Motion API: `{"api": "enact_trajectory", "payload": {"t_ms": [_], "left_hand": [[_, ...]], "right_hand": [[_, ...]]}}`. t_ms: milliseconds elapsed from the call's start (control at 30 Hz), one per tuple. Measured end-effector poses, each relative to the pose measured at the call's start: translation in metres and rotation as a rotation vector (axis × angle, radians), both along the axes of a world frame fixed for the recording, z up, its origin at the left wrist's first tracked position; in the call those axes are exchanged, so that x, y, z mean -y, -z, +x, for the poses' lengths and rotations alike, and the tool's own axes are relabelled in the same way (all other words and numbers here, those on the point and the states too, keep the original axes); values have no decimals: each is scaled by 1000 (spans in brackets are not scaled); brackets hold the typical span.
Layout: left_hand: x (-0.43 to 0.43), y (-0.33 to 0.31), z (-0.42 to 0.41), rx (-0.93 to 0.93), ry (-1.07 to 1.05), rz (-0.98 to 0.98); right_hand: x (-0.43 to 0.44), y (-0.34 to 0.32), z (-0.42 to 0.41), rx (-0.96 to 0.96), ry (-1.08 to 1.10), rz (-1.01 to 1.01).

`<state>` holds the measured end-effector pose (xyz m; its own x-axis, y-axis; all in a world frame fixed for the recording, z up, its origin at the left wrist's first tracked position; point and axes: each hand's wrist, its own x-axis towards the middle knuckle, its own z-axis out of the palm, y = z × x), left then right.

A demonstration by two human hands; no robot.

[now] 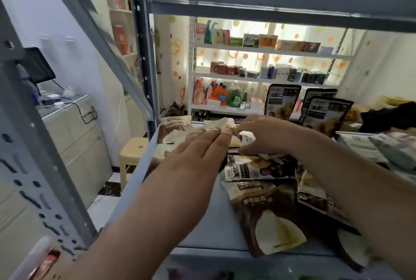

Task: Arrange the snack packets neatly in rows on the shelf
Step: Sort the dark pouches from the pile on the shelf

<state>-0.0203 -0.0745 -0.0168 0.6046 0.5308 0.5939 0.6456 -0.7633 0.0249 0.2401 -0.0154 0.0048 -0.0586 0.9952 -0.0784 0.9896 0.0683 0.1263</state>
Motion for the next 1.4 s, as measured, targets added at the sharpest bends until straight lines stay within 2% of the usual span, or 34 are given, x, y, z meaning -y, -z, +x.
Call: {"api": "enact_trajectory", "payload": {"t_ms": [67, 133, 200, 300, 567, 733, 833, 967, 1100, 1233, 1400], "left_hand": [[-12, 3, 35, -107, 50, -97], [-30, 16, 59, -220, 64, -106], [-43, 32, 70, -375, 4, -177], [-50, 46, 77, -456, -34, -264], [-49, 48, 64, -351, 57, -383], [-50, 49, 58, -313, 71, -430], [-51, 50, 55, -305, 77, -445], [-51, 53, 53, -313, 91, -419], [-53, 52, 54, -366, 87, -419], [-64, 37, 73, -360, 67, -395], [-74, 8, 121, -331, 150, -346]], "right_hand": [[5, 2, 18, -43, 93, -33], [7, 6, 31, -81, 151, -59], [7, 11, 40, -103, 187, -96], [7, 15, 48, -166, 217, -167], [4, 14, 51, -269, 235, -188], [3, 8, 44, -390, 235, -64], [4, 9, 36, -381, 214, -40], [6, 14, 29, -295, 214, -114], [12, 11, 31, -313, 211, -136], [32, -1, 43, -415, 180, 16], [79, -13, 75, -488, 181, 210]]}}
